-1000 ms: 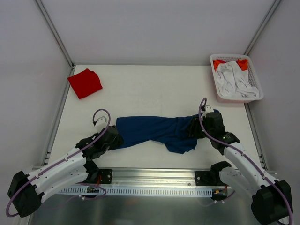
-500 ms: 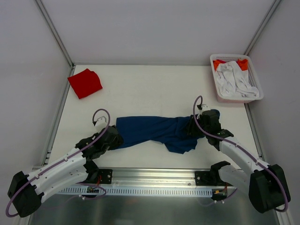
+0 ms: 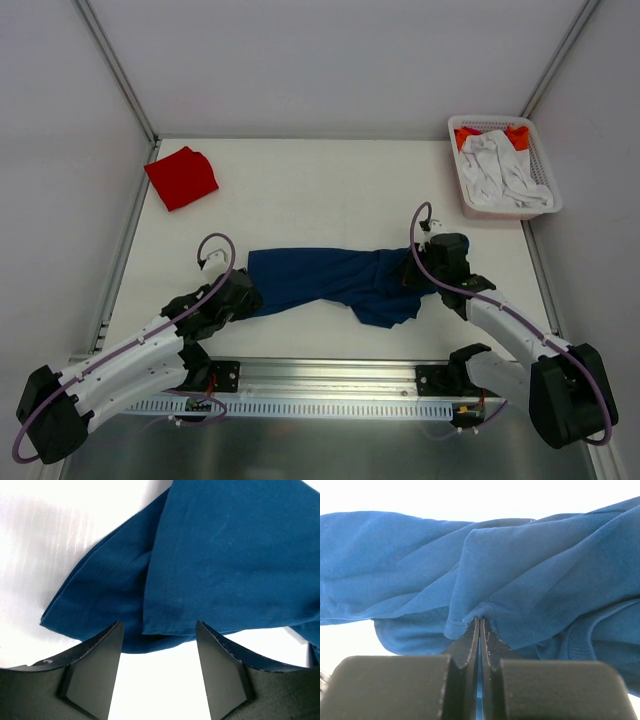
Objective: Fold and stack the t-shirts
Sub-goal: Flatten out the tshirt
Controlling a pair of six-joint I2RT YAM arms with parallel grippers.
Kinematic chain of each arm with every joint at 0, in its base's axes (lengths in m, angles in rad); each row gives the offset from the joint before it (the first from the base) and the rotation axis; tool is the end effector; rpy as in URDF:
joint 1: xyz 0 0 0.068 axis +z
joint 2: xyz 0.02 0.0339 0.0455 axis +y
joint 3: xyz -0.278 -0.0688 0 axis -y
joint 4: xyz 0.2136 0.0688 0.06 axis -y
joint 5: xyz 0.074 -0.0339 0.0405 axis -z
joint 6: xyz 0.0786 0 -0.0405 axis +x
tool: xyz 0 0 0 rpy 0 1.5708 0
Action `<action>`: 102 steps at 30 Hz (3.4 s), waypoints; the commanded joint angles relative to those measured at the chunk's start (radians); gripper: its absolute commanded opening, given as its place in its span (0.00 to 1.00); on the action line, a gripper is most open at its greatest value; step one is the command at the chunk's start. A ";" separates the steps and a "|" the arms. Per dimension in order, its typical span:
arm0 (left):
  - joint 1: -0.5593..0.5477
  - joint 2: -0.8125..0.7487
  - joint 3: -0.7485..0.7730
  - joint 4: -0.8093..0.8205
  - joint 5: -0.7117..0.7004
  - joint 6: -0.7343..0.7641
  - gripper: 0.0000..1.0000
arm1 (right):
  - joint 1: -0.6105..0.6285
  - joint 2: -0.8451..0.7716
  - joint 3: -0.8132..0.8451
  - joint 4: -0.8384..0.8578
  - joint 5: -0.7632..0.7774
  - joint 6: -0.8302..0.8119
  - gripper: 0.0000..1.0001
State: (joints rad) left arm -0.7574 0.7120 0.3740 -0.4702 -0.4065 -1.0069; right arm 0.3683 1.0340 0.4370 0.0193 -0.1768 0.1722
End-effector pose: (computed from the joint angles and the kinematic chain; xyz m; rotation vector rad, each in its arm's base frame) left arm 0.1172 -0.0681 0.1752 -0.4800 2.2835 -0.4153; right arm 0.1956 0.0903 0.1993 -0.3174 2.1579 0.5012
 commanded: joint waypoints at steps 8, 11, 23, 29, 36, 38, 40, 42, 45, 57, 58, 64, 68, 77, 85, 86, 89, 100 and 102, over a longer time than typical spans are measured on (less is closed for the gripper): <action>0.004 -0.005 -0.058 -0.019 -0.022 -0.044 0.37 | -0.002 -0.008 -0.003 0.047 -0.024 0.006 0.00; 0.004 -0.002 -0.069 -0.018 -0.029 -0.061 0.37 | 0.000 -0.008 -0.003 0.050 -0.032 0.012 0.00; 0.003 0.004 -0.032 -0.002 -0.061 -0.042 0.37 | 0.009 -0.014 -0.006 0.048 -0.036 0.013 0.00; 0.003 0.041 -0.018 0.039 -0.048 -0.033 0.37 | 0.015 -0.012 -0.006 0.050 -0.033 0.016 0.00; 0.003 0.078 0.003 0.084 -0.032 -0.013 0.37 | 0.021 0.003 -0.007 0.056 -0.033 0.015 0.00; 0.003 0.092 0.011 0.091 -0.029 -0.007 0.37 | 0.026 0.008 -0.004 0.059 -0.033 0.018 0.00; 0.003 0.096 0.019 0.102 -0.025 -0.001 0.37 | 0.029 0.011 -0.004 0.062 -0.033 0.019 0.00; 0.003 0.104 0.022 0.111 -0.022 -0.001 0.37 | 0.031 0.014 -0.003 0.064 -0.033 0.018 0.00; 0.003 0.115 0.019 0.122 -0.018 0.002 0.34 | 0.032 0.017 -0.004 0.064 -0.035 0.018 0.00; 0.003 0.113 -0.007 0.133 -0.003 -0.001 0.24 | 0.034 0.009 -0.001 0.059 -0.030 0.018 0.00; 0.003 0.112 -0.009 0.131 -0.003 -0.004 0.22 | 0.034 0.009 -0.001 0.062 -0.030 0.019 0.01; 0.003 0.110 -0.017 0.130 0.001 -0.009 0.09 | 0.035 0.001 0.000 0.061 -0.029 0.021 0.00; 0.003 0.110 -0.014 0.131 -0.002 -0.004 0.00 | 0.034 -0.005 0.000 0.057 -0.026 0.023 0.00; 0.003 0.089 0.063 0.130 -0.017 0.054 0.00 | 0.035 -0.067 0.060 -0.018 -0.007 -0.003 0.00; 0.003 0.064 0.255 0.124 -0.060 0.206 0.00 | 0.035 -0.182 0.242 -0.203 0.025 -0.069 0.00; 0.003 0.060 0.307 0.122 -0.066 0.224 0.00 | 0.035 -0.192 0.265 -0.240 0.030 -0.079 0.00; 0.003 0.040 0.418 0.116 -0.097 0.304 0.00 | 0.035 -0.233 0.365 -0.315 0.066 -0.120 0.00; 0.003 -0.069 0.836 0.087 -0.222 0.632 0.00 | 0.035 -0.292 0.848 -0.544 0.169 -0.278 0.00; 0.003 -0.082 0.913 0.085 -0.229 0.682 0.00 | 0.035 -0.301 0.944 -0.559 0.215 -0.304 0.00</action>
State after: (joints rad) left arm -0.7578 0.6605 1.1870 -0.3985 -0.5732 -0.4644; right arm 0.3988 0.7574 1.2480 -0.4801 -0.0311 -0.0570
